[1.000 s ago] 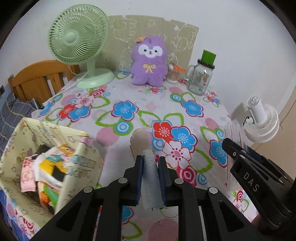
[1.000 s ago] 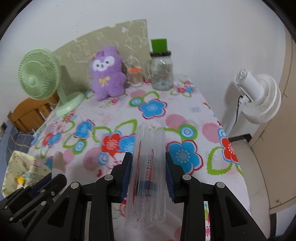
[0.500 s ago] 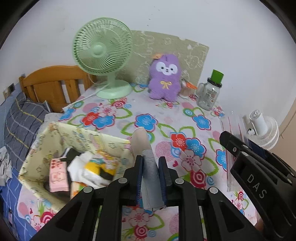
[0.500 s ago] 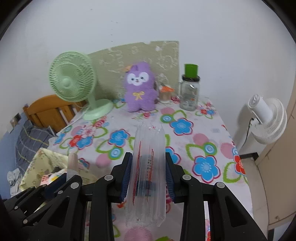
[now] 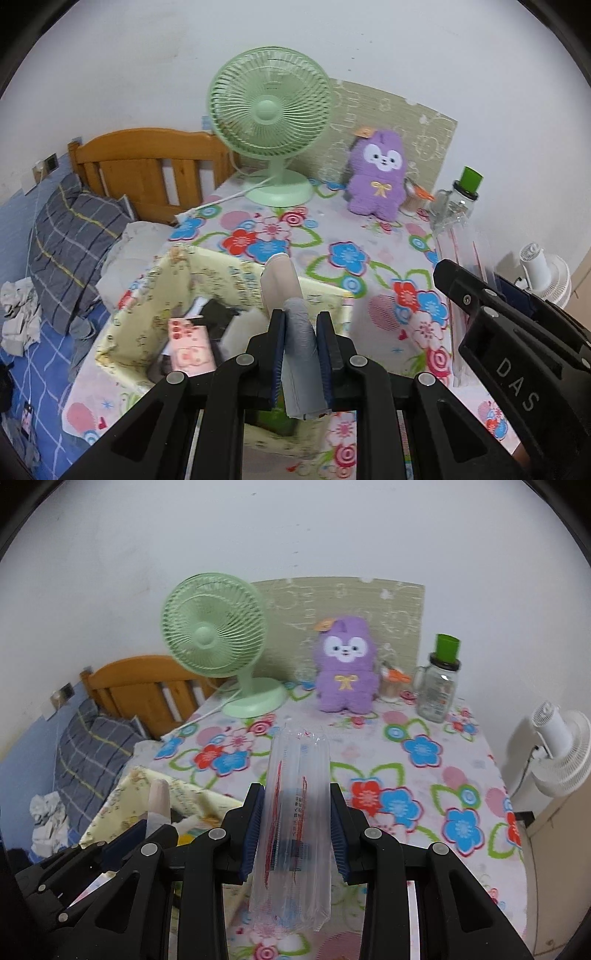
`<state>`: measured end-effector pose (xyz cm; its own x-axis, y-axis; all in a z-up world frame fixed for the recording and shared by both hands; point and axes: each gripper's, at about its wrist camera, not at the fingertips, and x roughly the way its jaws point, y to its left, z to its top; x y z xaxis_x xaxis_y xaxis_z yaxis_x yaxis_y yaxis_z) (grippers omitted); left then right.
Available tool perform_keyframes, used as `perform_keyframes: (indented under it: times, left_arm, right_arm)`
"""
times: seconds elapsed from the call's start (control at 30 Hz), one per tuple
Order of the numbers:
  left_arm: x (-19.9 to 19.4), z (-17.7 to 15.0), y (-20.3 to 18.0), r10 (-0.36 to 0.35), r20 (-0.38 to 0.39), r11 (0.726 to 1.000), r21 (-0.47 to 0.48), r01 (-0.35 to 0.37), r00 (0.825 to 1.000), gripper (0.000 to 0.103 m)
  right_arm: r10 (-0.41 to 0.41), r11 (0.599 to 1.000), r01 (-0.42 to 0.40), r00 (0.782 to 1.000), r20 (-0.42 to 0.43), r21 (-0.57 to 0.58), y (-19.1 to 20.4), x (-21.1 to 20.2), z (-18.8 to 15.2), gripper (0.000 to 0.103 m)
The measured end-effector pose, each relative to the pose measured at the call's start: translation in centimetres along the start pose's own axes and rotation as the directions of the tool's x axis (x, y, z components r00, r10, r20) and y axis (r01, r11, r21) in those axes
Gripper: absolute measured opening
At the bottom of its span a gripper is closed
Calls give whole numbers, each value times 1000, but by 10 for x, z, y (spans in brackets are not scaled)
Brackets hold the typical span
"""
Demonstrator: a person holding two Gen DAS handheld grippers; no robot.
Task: Organize soft objects
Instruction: 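Carry the white roll and clear package over the fabric box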
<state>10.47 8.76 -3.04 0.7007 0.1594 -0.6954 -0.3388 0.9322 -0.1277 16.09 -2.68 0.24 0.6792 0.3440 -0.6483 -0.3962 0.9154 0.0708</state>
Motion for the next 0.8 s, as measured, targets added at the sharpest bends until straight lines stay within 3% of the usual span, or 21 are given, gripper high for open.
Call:
perform_keyframes:
  times: [0.43, 0.8]
  left_arm:
    - [13, -1, 48, 63, -26, 997, -52, -64, 998, 16]
    - [31, -4, 66, 81, -70, 994, -64, -86, 994, 16]
  right_arm:
    - [89, 992, -93, 995, -44, -86, 57, 25, -2, 37]
    - [106, 987, -116, 991, -85, -111, 77, 48, -5, 37]
